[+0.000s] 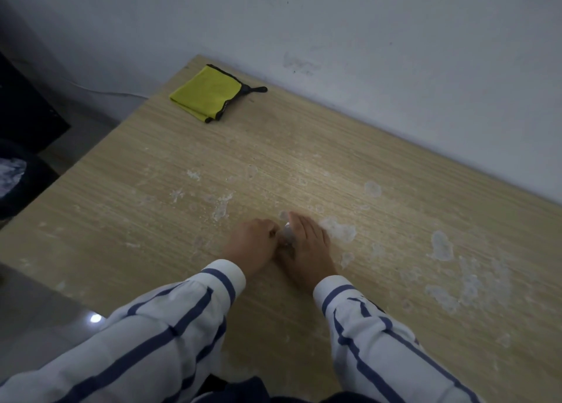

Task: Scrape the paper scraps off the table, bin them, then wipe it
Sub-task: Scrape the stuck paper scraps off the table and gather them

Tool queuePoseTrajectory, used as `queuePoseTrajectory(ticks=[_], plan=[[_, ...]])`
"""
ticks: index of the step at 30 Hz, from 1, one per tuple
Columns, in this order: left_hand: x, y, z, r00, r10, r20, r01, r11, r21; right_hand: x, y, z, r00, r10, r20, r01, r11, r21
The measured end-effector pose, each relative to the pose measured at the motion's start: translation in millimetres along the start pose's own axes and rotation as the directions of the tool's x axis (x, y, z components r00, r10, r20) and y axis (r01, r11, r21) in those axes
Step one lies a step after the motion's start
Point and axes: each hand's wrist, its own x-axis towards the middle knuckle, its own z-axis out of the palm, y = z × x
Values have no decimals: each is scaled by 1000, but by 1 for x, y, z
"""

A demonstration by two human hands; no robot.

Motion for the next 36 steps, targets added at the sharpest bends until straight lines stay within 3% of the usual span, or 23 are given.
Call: queuePoseTrajectory(ticks=[5, 10, 13, 18, 23, 28, 31, 32, 34, 35, 36], plan=[[-1, -6, 1, 999, -20, 33, 23, 997, -72, 2, -1, 2, 999, -44, -13, 43, 996, -82], [-2, -5, -5, 990, -132, -50, 117, 967, -227, 2, -5, 8, 992, -111, -54, 103, 986, -131], [-5, -6, -3, 996, -69, -49, 52, 959, -280, 4, -1, 12, 994, -101, -51, 90, 980, -179], [-18, -14, 8, 984, 17, -176, -74, 944, -323, 6, -4, 12, 996, -18, -89, 12, 997, -71], [-24, -20, 16, 973, -28, -230, -78, 895, -439, 1, -8, 18, 986, -166, 19, 167, 974, -151], [-22, -18, 10, 977, -102, -186, -8, 859, -511, 7, -8, 16, 991, -48, -126, 39, 997, -73], [-19, -10, 5, 983, -184, -25, 111, 688, -717, 14, -21, 7, 951, 247, -184, -202, 952, 230], [-17, -6, 5, 977, -208, 39, 162, 617, -770, 16, -28, 2, 916, 372, -150, -287, 869, 403], [-16, 5, 3, 951, -262, 164, 274, 469, -839, 17, -46, -9, 856, 516, 42, -378, 567, 732], [-16, 11, 2, 926, -284, 250, 342, 344, -874, 17, -53, -10, 840, 531, 108, -381, 437, 815], [-16, 17, 1, 897, -278, 345, 402, 182, -897, 16, -59, -9, 839, 530, 122, -365, 382, 849]])
